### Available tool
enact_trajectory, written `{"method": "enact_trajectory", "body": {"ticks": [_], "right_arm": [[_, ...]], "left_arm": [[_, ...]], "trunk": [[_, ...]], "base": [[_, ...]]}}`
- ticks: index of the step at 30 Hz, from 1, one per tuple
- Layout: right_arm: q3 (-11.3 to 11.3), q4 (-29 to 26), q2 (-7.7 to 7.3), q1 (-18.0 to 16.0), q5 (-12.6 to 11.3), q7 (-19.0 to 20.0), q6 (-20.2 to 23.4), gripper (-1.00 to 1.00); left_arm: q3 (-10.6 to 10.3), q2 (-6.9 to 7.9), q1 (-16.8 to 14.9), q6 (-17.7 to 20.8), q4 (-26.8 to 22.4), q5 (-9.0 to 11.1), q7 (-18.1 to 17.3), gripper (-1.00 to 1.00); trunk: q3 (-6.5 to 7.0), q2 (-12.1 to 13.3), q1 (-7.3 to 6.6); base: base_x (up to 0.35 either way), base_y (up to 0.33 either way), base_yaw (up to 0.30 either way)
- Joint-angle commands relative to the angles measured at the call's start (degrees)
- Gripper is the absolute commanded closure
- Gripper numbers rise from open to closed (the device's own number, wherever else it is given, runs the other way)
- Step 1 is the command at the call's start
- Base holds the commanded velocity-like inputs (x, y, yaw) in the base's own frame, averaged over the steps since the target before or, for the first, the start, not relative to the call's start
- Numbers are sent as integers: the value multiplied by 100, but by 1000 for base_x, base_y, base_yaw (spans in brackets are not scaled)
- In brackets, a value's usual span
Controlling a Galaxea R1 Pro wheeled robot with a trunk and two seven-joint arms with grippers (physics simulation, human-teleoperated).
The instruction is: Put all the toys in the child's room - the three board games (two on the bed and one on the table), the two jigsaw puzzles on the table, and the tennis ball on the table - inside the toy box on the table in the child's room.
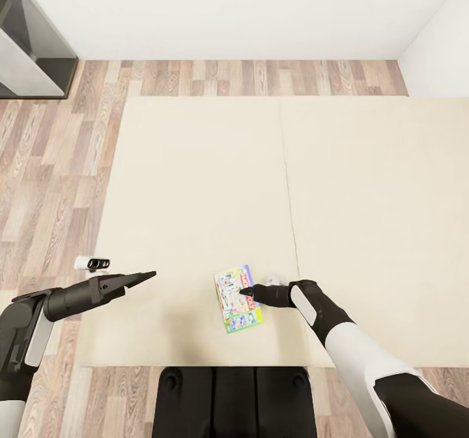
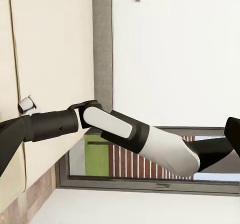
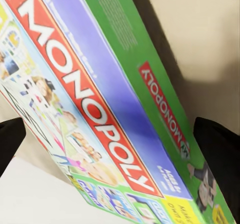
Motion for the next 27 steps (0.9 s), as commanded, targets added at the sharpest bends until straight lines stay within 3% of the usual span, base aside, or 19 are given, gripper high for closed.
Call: {"method": "enact_trajectory", "body": {"ticks": [1,27], "right_arm": [[15,1,-1,1,4,3,10,-100],[16,1,29,4,4,3,8,-100]], "left_arm": [[-1,1,-2,60,0,-4,-23,-100],[16,1,-2,68,0,-4,-23,-100]], "trunk": [[-6,-6,4],[28,-6,4]], "base": [[0,71,0],[0,9,0]]}}
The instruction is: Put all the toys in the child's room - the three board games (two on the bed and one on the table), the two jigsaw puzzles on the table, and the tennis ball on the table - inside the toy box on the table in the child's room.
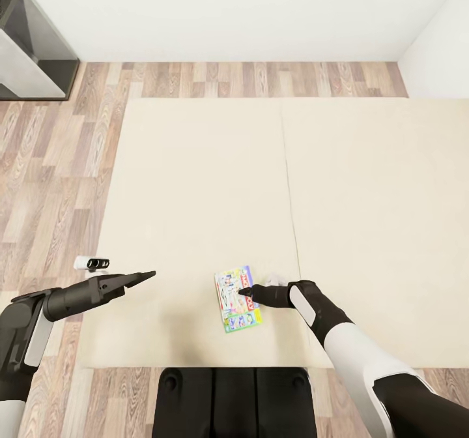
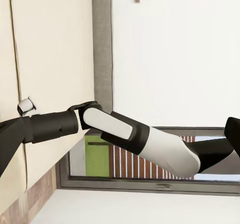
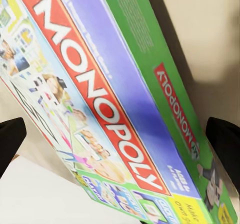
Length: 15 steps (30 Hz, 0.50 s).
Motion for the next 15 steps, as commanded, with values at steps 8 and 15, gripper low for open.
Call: {"method": "enact_trajectory", "body": {"ticks": [8,15], "right_arm": [[9,-3,-2,-4,50,1,-86,-100],[9,2,-4,-1,40,1,-255,-100]], "left_arm": [[0,2,-1,61,-2,-4,-23,-100],[0,2,-1,60,-2,-4,-23,-100]], "trunk": [[29,-7,4],[33,-7,4]], "base": [[0,0,0],[0,0,0]]}}
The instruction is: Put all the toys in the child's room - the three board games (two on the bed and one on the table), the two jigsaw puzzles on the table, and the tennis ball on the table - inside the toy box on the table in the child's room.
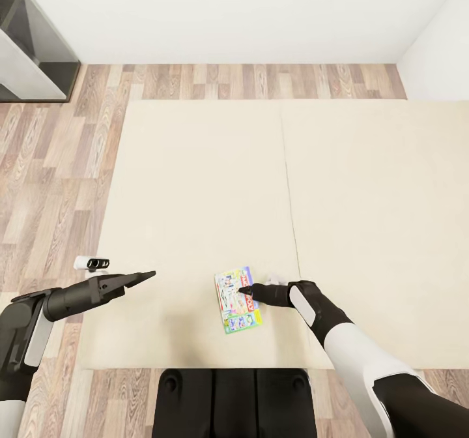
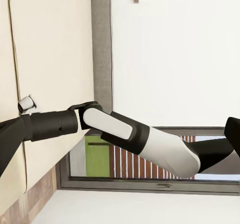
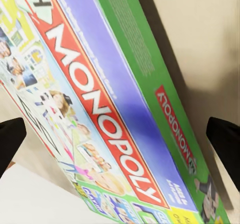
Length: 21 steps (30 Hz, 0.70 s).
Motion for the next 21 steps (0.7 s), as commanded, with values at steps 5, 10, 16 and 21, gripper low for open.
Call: {"method": "enact_trajectory", "body": {"ticks": [5,10,16,21], "right_arm": [[4,-7,-2,-5,22,3,-40,-100],[4,-6,-1,-7,22,3,-45,-100],[9,-4,6,-5,22,3,-46,-100],[12,-5,4,-5,22,4,-46,-100]], "left_arm": [[-1,1,-1,62,-1,-4,-23,-100],[-1,1,-1,62,-1,-4,-23,-100],[-1,1,-1,62,-1,-4,-23,-100],[-1,1,-1,62,-1,-4,-23,-100]], "trunk": [[-5,-8,4],[-5,-8,4],[-5,-8,4],[-5,-8,4]], "base": [[0,0,0],[0,37,0],[0,68,0],[0,7,0]]}}
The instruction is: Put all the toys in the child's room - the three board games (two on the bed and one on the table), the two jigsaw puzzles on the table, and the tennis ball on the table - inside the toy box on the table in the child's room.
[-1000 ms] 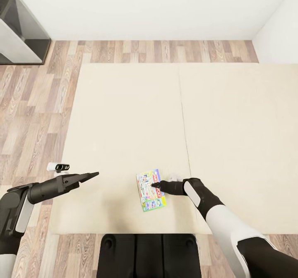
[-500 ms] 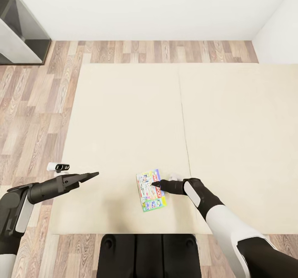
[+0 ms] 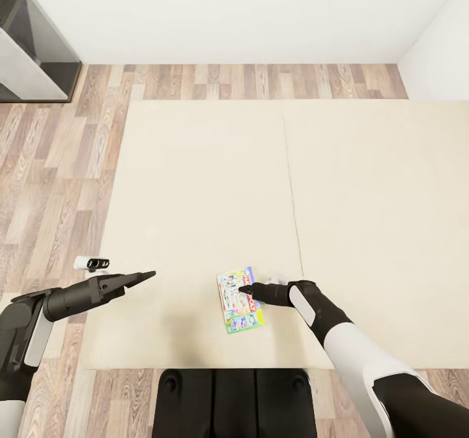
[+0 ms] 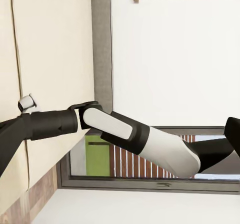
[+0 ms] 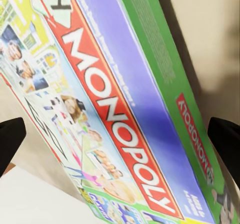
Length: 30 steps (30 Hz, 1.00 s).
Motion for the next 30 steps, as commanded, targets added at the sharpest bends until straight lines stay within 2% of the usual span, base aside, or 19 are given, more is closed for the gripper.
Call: {"method": "enact_trajectory", "body": {"ticks": [1,30], "right_arm": [[14,0,0,0,18,-2,11,-100],[15,0,11,-1,18,5,20,-100]], "left_arm": [[-1,1,-2,61,-1,-4,-23,-100],[-1,1,-2,61,-1,-4,-23,-100]], "trunk": [[-5,-7,4],[-5,-7,4]], "base": [[0,2,0],[0,14,0]]}}
